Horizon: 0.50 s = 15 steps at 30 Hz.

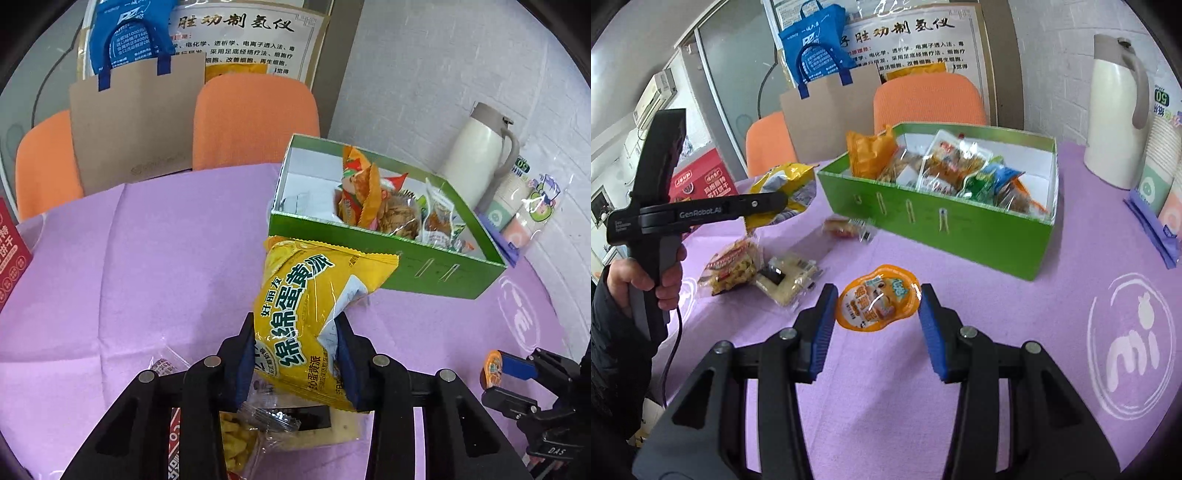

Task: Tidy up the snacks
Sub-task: 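Grasp the orange jelly cup with right tool while left grasps yellow pastry bag, then lower both held snacks into the green box and open both tools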

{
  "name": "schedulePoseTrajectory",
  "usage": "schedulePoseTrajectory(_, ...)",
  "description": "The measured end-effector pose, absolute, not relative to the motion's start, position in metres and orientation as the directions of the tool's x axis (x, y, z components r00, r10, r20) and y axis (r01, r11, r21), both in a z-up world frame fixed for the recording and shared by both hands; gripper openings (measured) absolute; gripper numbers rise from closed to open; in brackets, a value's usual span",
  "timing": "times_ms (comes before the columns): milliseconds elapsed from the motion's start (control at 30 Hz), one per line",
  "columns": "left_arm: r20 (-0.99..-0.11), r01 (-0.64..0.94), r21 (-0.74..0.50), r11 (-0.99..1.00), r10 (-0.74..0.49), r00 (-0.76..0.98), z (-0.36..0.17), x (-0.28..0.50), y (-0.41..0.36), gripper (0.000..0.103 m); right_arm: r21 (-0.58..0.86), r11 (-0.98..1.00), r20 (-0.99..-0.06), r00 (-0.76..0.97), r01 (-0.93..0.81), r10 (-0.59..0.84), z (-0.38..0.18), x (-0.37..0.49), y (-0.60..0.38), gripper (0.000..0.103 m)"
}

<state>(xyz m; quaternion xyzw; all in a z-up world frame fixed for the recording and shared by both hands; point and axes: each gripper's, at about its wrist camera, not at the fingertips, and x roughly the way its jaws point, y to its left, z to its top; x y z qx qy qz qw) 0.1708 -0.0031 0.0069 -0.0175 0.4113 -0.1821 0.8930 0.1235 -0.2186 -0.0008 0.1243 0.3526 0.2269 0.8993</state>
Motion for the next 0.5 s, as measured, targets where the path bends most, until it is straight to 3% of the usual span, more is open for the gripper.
schedulePoseTrajectory(267,-0.644,0.365,-0.157,0.918,-0.375,0.666,0.072,0.184,-0.029,0.039,0.365,0.899,-0.506,0.760,-0.241,0.409,0.038,0.158,-0.252,0.046)
schedulePoseTrajectory(500,-0.633,0.381,-0.107,0.918,-0.358,0.686,0.097,0.217,-0.075,0.039,0.294,0.939,-0.515,0.798,-0.178,0.313,0.036,0.202,-0.266,0.046)
